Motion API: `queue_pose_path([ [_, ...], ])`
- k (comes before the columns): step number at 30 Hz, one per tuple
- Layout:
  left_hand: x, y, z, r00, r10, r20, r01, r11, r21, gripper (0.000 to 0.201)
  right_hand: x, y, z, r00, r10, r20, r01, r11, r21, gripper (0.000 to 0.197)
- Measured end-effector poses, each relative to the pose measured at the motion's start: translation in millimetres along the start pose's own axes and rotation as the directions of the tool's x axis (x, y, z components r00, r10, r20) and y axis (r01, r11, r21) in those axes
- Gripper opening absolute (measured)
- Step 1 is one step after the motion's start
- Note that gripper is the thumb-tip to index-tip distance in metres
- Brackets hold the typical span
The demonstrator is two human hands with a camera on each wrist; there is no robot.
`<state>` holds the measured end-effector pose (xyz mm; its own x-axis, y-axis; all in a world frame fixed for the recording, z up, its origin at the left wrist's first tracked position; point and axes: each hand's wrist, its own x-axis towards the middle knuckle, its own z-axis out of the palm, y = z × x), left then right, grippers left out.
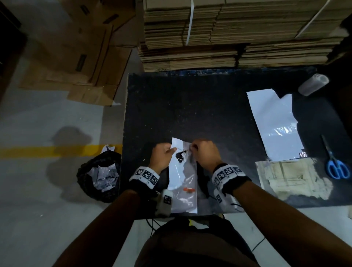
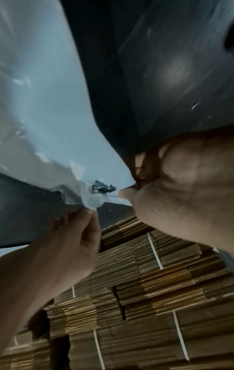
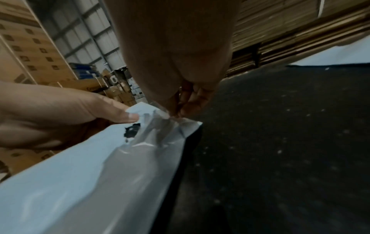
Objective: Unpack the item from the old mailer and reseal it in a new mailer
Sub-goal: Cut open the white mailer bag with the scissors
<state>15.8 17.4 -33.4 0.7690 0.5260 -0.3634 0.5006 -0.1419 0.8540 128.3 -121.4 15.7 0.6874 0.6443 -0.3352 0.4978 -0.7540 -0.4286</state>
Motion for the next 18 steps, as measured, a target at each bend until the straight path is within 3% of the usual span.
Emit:
queue_pose_path([
  [4, -3.0, 9.2, -7.4, 0.989, 0.052, 0.137, -0.037, 0.993, -0.112, 0.041, -2.1, -1.3, -1.9, 0.988, -0.132, 0.081, 0.131, 0.991, 0.014, 0.037],
  [7, -2.3, 15.1, -5.5, 0.982, 0.106, 0.154, -0.095, 0.993, -0.077, 0.052, 1.9, -6.6, 3.4, 0.984, -0.134, 0.118, 0.139, 0.990, -0.034, 0.022],
  [14, -4.3, 36.9, 0.6, 0.973, 0.170, 0.159, -0.192, 0.972, 0.133, 0.054, 3.2, 2.5, -1.3, 0.995, 0.068, -0.073, -0.064, 0.996, 0.058, 0.019],
  [16, -5.2, 36.1, 0.5, 0.974, 0.115, 0.198, -0.140, 0.983, 0.116, 0.037, 6.4, 14.8, -6.5, 0.972, 0.213, -0.099, -0.199, 0.970, 0.137, 0.020],
  [18, -5.4, 34.7, -2.5, 0.964, 0.082, 0.255, -0.108, 0.990, 0.090, 0.022, 9.4, 28.1, -11.1, 0.967, 0.250, -0.052, -0.237, 0.954, 0.181, 0.022],
])
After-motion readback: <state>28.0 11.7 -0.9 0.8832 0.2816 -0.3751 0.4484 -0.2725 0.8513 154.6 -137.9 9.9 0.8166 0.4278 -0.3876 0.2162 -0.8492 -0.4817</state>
